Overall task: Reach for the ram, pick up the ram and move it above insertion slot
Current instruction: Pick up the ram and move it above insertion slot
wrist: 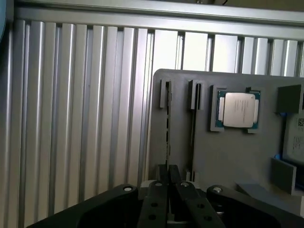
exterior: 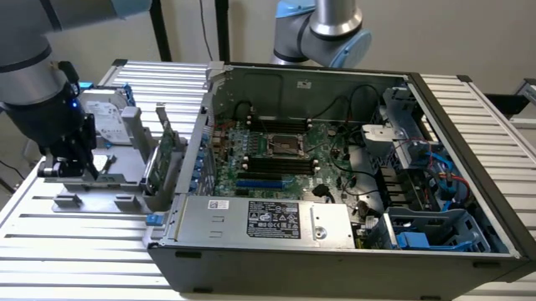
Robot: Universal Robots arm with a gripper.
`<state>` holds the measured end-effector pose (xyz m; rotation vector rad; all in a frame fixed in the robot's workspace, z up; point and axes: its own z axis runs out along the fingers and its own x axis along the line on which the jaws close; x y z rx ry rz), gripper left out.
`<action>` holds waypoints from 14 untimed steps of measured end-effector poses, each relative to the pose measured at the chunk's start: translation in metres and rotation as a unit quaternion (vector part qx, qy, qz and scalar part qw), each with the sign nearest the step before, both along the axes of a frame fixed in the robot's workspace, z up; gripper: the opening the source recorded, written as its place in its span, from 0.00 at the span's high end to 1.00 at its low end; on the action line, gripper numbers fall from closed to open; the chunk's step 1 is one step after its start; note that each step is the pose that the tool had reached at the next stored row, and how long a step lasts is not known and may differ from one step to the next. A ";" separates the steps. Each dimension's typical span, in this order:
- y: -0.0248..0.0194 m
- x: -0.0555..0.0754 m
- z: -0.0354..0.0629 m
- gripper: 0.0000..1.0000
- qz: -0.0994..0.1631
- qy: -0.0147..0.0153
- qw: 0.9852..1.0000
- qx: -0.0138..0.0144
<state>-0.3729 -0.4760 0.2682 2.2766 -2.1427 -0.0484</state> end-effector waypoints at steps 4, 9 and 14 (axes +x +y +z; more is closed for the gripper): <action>0.0000 0.011 0.0183 0.87 0.000 0.000 1.000 0.000; 0.0000 0.025 0.0409 0.87 0.002 0.000 1.000 0.001; 0.0000 0.039 0.0639 0.87 0.005 0.001 1.000 0.002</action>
